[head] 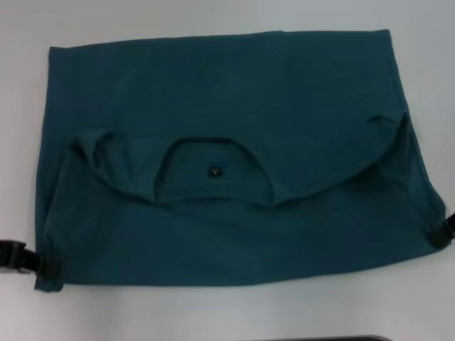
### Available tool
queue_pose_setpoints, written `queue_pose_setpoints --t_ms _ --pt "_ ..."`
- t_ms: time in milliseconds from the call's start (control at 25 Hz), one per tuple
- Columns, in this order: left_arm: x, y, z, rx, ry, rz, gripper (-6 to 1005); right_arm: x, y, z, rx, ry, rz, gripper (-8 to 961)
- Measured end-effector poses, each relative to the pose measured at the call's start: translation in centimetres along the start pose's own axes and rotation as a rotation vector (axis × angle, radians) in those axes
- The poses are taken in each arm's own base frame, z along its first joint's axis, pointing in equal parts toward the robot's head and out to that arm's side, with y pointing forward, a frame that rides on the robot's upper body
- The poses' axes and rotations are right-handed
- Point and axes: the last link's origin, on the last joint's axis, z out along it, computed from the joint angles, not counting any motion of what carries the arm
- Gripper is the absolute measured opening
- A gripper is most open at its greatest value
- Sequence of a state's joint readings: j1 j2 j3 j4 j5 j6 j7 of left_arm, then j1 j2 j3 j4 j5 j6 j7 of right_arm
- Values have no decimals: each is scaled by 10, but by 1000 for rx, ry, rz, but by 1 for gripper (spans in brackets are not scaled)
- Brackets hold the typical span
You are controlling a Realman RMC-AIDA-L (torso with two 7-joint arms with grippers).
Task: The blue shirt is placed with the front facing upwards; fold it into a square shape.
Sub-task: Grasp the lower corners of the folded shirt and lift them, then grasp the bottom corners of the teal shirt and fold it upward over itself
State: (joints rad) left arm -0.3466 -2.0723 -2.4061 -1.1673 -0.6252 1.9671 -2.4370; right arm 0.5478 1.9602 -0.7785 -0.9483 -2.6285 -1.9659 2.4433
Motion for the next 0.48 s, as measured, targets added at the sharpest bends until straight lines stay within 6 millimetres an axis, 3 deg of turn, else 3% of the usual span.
queue_pose_setpoints --t_ms 480 --pt "-30 1 3 19 -71 -37 30 23 -4 14 0 88 31 12"
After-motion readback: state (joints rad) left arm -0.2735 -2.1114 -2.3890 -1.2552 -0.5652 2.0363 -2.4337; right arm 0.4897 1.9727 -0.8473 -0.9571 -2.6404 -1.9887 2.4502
